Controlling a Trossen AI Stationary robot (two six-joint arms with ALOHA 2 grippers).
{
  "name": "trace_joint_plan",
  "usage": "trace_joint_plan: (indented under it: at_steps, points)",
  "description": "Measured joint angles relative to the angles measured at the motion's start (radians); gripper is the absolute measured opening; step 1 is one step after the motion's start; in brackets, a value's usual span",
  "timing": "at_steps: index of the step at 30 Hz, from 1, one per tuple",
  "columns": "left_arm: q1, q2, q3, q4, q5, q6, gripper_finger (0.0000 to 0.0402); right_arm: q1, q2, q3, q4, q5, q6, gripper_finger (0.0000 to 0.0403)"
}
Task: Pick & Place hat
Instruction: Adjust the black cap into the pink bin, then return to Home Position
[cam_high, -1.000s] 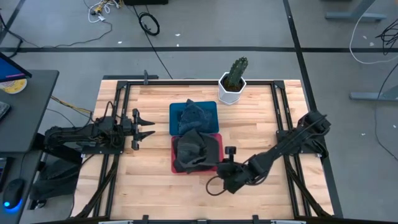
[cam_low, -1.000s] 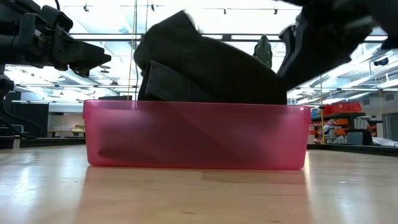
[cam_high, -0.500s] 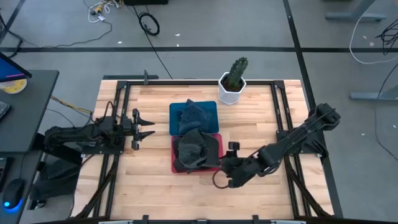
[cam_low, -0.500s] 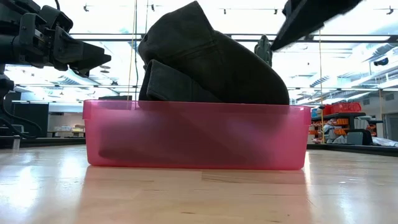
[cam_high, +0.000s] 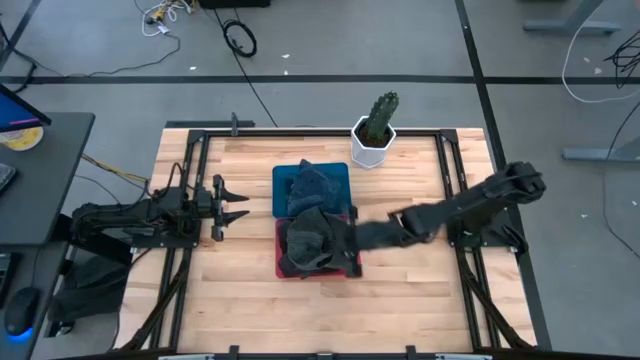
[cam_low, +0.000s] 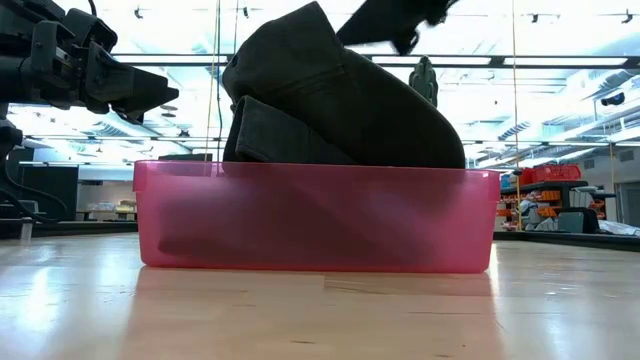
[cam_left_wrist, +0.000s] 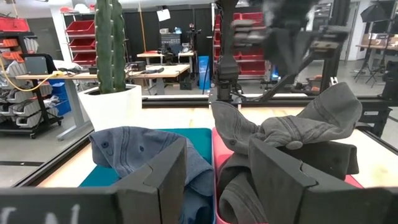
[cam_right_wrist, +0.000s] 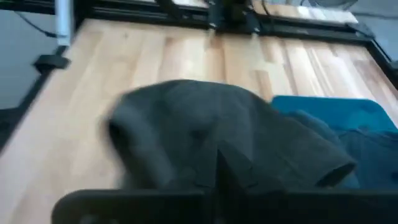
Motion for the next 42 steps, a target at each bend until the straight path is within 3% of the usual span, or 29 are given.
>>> trace_joint_plan:
  at_steps: [9, 15, 20, 30, 37, 42]
  points:
    - [0.000, 0.000, 0.000, 0.000, 0.000, 0.000, 0.0179, -0.144, 0.213, 0.000, 0.053, -0.231, 0.021, 0.0003]
    - [0.000, 0.000, 0.000, 0.000, 0.000, 0.000, 0.0179, -0.165, 0.408, 0.008, 0.130, -0.297, 0.039, 0.0002]
    - [0.000, 0.000, 0.000, 0.000, 0.000, 0.000, 0.0179, -0.177, 0.448, 0.010, 0.159, -0.345, 0.065, 0.0001]
    - [0.000, 0.000, 0.000, 0.000, -0.001, 0.000, 0.0179, -0.169, 0.263, -0.007, 0.085, -0.322, 0.051, 0.0000]
    - [0.000, 0.000, 0.000, 0.004, 0.000, 0.000, 0.0179, -0.135, 0.099, -0.005, -0.011, -0.220, 0.018, 0.0001]
    - [0.000, 0.000, 0.000, 0.006, -0.001, 0.000, 0.0179, -0.121, 0.009, -0.003, 0.005, -0.225, 0.000, 0.0020]
